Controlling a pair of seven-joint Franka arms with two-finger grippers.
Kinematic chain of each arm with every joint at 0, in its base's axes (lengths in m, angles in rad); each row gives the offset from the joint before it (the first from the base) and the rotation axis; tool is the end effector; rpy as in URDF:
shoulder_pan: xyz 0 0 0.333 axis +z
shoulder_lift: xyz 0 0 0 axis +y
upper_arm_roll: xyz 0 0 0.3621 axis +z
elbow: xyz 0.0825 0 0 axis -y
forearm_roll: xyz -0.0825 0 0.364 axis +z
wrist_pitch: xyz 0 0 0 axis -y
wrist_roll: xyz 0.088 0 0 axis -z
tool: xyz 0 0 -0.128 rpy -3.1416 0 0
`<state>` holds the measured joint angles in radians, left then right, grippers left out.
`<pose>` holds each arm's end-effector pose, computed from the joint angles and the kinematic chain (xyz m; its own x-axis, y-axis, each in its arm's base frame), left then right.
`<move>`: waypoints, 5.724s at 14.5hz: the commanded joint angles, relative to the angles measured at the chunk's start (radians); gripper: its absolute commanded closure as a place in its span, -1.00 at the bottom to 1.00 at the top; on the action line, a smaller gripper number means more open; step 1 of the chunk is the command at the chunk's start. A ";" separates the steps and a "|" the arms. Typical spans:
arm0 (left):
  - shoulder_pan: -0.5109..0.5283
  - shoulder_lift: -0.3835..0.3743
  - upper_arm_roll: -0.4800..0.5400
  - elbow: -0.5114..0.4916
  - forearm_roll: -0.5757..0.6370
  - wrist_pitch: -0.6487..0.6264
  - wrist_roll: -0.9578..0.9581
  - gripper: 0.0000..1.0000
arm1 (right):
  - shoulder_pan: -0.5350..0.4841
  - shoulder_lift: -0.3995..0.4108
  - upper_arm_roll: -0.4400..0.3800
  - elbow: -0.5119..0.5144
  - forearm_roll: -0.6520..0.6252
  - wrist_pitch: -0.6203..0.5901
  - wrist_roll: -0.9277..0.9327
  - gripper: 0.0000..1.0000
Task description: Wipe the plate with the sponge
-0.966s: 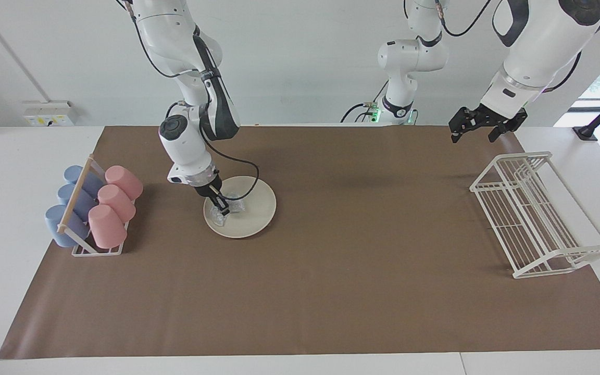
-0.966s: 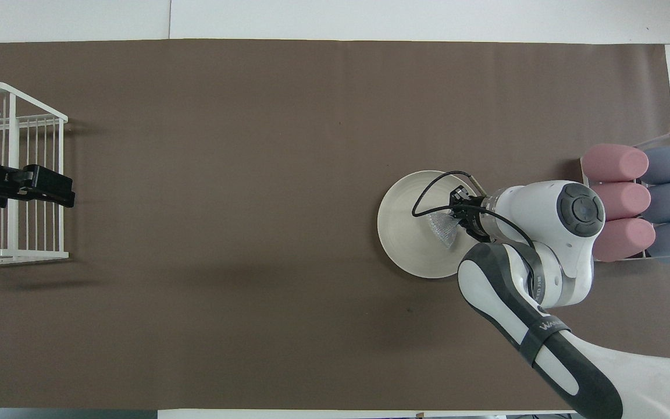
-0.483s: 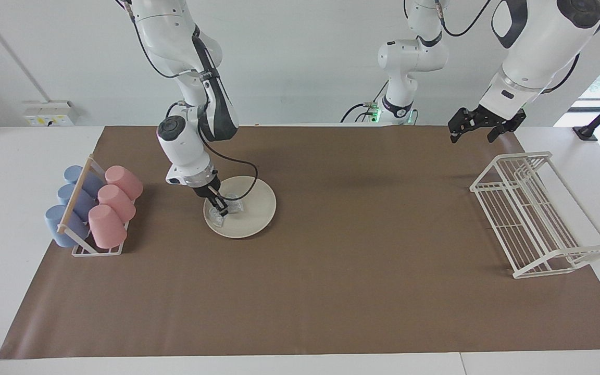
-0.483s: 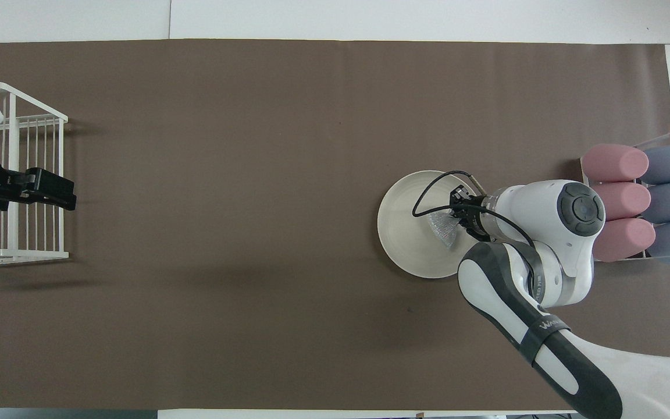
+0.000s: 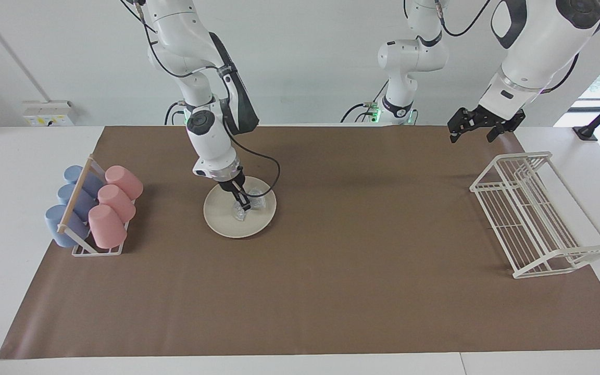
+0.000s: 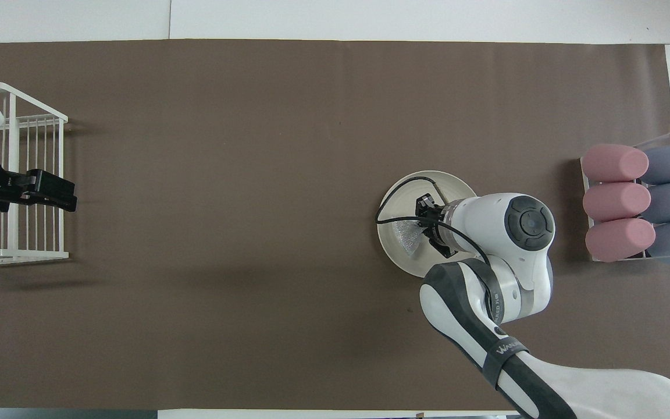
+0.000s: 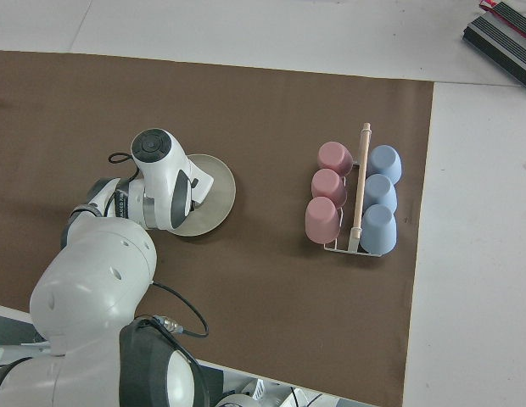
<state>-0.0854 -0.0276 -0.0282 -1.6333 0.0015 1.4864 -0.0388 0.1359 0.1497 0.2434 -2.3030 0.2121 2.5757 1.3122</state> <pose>0.5080 -0.0580 0.6294 0.9902 -0.0737 -0.1188 -0.0750 -0.9972 -0.0069 0.4967 0.1951 0.3362 0.4496 -0.8828 -0.1362 -0.8903 -0.4306 -0.1482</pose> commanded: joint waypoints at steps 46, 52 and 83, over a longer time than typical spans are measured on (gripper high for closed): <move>-0.227 -0.115 0.002 -0.686 -1.476 0.430 0.623 -0.96 | 0.326 0.022 0.011 0.694 -0.230 -0.687 0.897 1.00; -0.227 -0.114 0.002 -0.675 -1.476 0.410 0.622 0.29 | 0.320 0.022 0.013 0.692 -0.235 -0.683 0.892 1.00; -0.065 -0.130 0.007 -0.473 -0.789 0.404 0.087 1.00 | -0.096 -0.240 0.004 0.560 -0.224 -0.808 -0.626 -1.00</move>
<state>-0.1667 -0.1610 -0.0146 -2.1580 -0.9015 1.9204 0.1338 0.0845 -0.0478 0.2370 -1.7063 0.0056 1.7914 0.8824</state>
